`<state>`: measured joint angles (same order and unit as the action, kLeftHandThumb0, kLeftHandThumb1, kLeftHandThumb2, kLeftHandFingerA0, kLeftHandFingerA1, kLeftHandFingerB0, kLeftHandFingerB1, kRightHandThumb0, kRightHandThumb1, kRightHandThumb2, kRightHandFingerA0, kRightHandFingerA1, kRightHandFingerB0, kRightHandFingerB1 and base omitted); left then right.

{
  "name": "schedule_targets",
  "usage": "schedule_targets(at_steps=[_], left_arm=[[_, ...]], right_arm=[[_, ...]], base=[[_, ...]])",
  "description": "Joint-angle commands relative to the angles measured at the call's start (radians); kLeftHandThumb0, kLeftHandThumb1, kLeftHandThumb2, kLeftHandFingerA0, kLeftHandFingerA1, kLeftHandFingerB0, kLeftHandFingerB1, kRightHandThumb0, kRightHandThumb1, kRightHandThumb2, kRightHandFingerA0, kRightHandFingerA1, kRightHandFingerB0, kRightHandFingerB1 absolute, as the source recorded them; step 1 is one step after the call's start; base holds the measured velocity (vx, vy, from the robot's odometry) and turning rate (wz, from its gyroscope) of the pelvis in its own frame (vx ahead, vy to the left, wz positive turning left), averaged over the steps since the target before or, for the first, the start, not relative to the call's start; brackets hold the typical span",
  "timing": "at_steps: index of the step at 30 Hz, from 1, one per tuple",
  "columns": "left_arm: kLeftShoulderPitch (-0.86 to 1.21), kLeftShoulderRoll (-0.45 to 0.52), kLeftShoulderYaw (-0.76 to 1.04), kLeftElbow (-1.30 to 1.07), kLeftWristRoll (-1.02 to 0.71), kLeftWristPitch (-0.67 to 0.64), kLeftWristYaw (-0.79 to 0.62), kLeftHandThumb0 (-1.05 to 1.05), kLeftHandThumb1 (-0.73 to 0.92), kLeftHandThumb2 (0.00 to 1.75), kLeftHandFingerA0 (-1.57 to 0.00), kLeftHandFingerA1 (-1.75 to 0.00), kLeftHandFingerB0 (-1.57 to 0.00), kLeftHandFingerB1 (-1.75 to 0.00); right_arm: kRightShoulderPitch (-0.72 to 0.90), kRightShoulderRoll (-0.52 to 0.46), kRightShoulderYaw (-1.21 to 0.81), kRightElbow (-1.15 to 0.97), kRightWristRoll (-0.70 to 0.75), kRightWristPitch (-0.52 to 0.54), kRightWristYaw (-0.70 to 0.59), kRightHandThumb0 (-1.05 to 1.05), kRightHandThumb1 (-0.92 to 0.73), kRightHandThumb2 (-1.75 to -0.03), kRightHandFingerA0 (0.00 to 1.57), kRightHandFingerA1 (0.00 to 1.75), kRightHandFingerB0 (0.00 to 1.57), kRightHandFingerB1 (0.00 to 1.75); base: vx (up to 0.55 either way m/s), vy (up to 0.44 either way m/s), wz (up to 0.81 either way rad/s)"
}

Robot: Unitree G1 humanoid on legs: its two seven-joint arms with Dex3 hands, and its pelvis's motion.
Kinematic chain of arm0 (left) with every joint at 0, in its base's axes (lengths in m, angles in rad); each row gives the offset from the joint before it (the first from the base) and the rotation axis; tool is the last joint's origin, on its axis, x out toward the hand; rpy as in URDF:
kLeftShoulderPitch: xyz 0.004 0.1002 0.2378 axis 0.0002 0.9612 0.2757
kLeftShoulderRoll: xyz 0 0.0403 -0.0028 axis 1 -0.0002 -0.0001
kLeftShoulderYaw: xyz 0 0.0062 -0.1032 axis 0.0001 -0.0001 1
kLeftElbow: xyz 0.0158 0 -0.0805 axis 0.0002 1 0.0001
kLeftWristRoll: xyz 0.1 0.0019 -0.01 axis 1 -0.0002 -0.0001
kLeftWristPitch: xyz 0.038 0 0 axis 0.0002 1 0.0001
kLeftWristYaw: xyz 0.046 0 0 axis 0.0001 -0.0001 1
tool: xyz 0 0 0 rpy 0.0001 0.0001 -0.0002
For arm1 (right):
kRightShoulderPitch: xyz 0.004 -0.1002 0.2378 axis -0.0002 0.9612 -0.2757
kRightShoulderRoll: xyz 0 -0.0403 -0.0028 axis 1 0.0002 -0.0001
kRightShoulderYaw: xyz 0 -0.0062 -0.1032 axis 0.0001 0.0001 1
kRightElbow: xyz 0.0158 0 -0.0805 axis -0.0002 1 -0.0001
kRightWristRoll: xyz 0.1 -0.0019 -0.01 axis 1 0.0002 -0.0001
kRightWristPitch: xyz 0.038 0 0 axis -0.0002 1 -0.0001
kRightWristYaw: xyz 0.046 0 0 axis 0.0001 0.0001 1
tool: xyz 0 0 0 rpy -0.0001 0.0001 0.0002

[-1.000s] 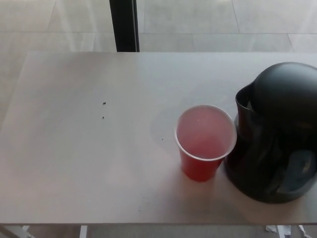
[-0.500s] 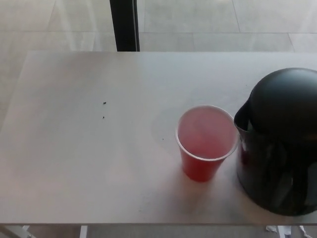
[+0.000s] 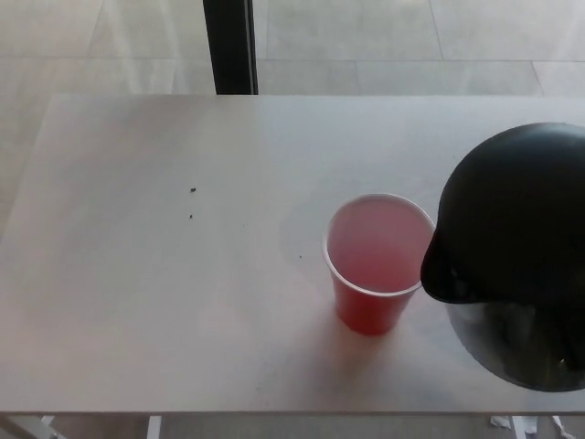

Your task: The robot uses its right hand to lift up a kettle kept on the middle of the desk by its handle and tilt it into a glass kept next to it to pour out water

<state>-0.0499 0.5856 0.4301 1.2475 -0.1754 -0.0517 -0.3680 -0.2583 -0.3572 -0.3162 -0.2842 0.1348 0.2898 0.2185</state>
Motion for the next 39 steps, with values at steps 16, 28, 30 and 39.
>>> schedule_targets(at_steps=[16,28,30,39], left_arm=[[-0.018,0.022,-0.007,-0.002,-0.005,0.005,0.002,-0.72,0.76,0.63,-0.52,-0.44,-0.36,-0.36],[-0.03,0.028,-0.014,0.004,0.002,0.008,0.009,-0.75,0.61,0.98,-0.46,-0.55,-0.32,-0.5],[-0.036,0.028,-0.009,0.006,-0.006,0.014,0.009,-0.73,0.74,0.62,-0.54,-0.44,-0.39,-0.36],[-0.047,0.03,-0.024,0.008,0.01,0.002,0.021,-0.79,0.61,0.98,-0.47,-0.55,-0.33,-0.5]], right_arm=[[-0.157,0.009,0.019,0.09,-0.121,0.245,-0.177,-0.21,-0.33,-1.17,1.02,1.75,0.81,1.69],[-0.116,0.003,0.091,0.011,-0.152,0.187,-0.136,-0.21,-0.38,-1.32,0.99,1.75,0.85,1.53],[-0.099,-0.005,0.111,0.011,-0.14,0.095,-0.095,-0.23,-0.46,-1.18,1.24,1.39,1.02,1.23],[-0.089,0.001,0.184,-0.023,-0.167,-0.003,-0.088,-0.12,-0.42,-1.34,0.99,1.72,0.88,1.51]], base=[[0.0,0.0,0.0],[0.0,0.0,0.0],[0.0,0.0,0.0],[0.0,0.0,0.0]])
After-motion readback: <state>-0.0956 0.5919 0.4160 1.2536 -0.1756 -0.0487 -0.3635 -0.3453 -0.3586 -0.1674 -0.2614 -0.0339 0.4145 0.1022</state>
